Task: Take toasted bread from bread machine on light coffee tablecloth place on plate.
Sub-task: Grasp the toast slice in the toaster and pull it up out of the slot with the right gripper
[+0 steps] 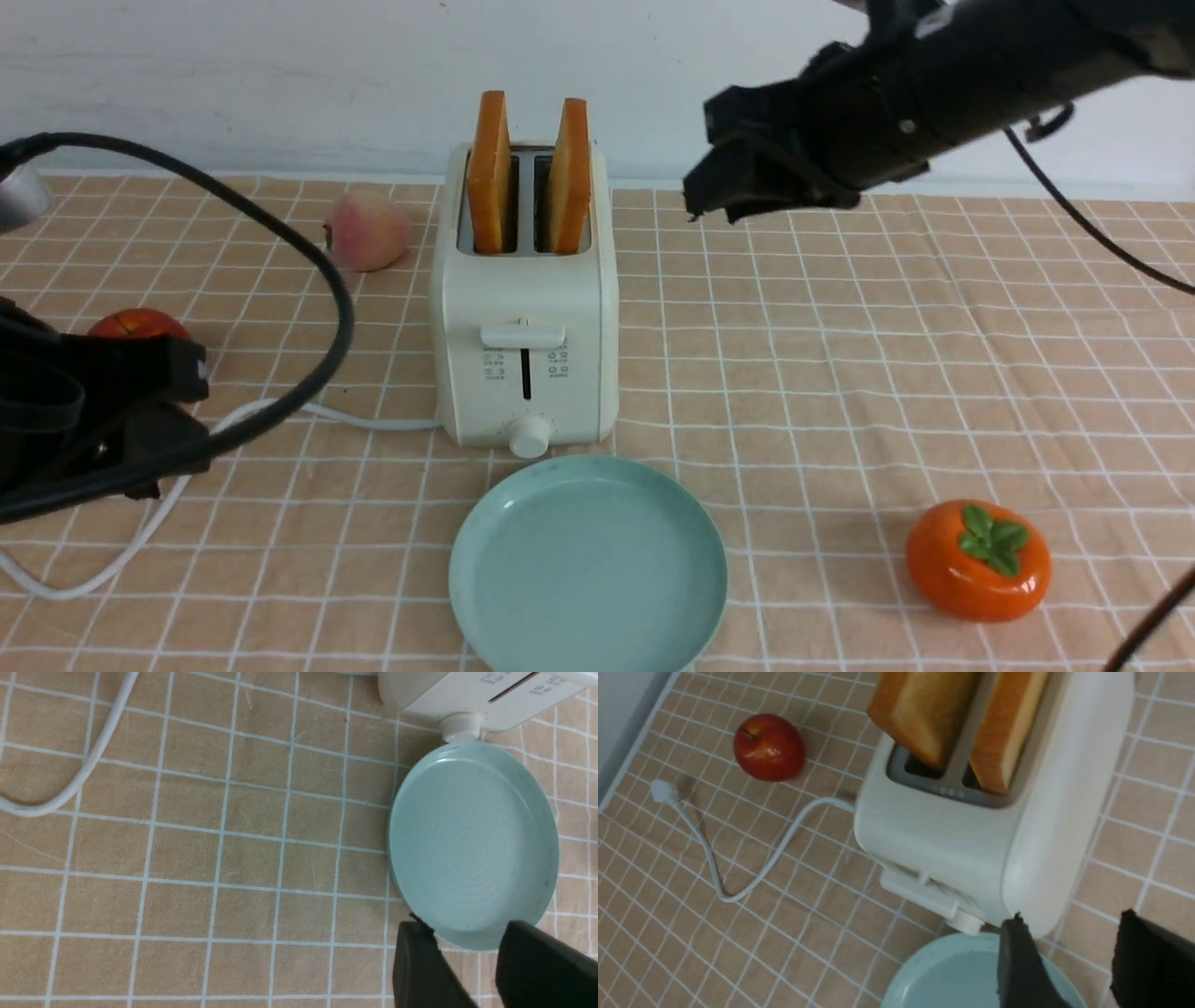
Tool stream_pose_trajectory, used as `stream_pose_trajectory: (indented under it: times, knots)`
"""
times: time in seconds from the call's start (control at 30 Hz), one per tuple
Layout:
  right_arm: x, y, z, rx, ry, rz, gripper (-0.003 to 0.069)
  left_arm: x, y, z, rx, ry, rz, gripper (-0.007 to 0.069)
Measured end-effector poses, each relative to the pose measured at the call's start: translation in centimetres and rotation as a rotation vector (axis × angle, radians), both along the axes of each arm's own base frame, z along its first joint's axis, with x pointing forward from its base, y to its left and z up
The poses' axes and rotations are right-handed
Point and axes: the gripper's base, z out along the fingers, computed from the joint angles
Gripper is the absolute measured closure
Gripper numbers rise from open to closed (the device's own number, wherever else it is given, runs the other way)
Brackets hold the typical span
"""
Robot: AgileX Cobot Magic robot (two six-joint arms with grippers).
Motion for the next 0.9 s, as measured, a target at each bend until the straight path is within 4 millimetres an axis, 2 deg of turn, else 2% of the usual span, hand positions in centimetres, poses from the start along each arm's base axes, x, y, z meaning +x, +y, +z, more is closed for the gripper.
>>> stream_pose_trajectory:
  times: [0.07,0.13,0.23,0.5,0.53,0.63,0.67,0.7,0.73,0.8,0.83,0.87,0.9]
  knots:
    - [0.6,0.7,0.0,0.003,-0.008,0.012,0.0331,-0.1,0.0,0.1,-0.001,-0.006,0.000,0.0383]
    - [1.7,2.3,-0.2,0.010,-0.026,0.033,0.0265,-0.2,0.0,0.1,-0.001,-0.008,0.000,0.0383]
    - [3.0,4.0,-0.7,0.028,-0.070,0.036,0.0206,-0.2,0.0,0.1,-0.002,-0.007,0.000,0.0383]
    - [6.6,5.4,-5.5,0.017,-0.102,-0.037,0.0188,-0.2,0.0,0.1,-0.002,-0.007,0.000,0.0383]
    - [7.3,5.6,-6.6,0.017,-0.106,-0.055,0.0199,-0.2,0.0,0.1,-0.003,-0.007,0.000,0.0383]
    - [7.9,5.8,-7.7,0.017,-0.104,-0.069,0.0223,-0.2,0.0,0.2,-0.005,-0.007,0.000,0.0383]
    - [8.1,5.8,-8.0,0.016,-0.105,-0.073,0.0243,-0.2,0.0,0.2,-0.005,-0.007,0.000,0.0383]
    - [8.2,5.9,-8.1,0.019,-0.106,-0.078,0.0293,-0.2,0.0,0.2,-0.005,-0.007,0.000,0.0383]
    - [8.2,5.9,-8.1,0.020,-0.106,-0.078,0.0300,-0.2,0.0,0.2,-0.005,-0.007,0.000,0.0383]
    - [8.1,5.9,-7.9,0.028,-0.106,-0.078,0.0423,-0.2,0.0,0.2,-0.008,-0.006,0.000,0.0383]
    - [8.0,5.9,-7.7,0.028,-0.111,-0.074,0.0506,-0.2,0.0,0.2,-0.008,-0.006,0.000,0.0383]
    - [7.9,5.9,-7.5,0.029,-0.115,-0.073,0.0550,-0.2,0.0,0.2,-0.008,-0.006,0.000,0.0383]
    - [7.7,5.8,-7.1,0.024,-0.127,-0.066,0.0559,-0.2,0.0,0.2,-0.008,-0.006,0.000,0.0383]
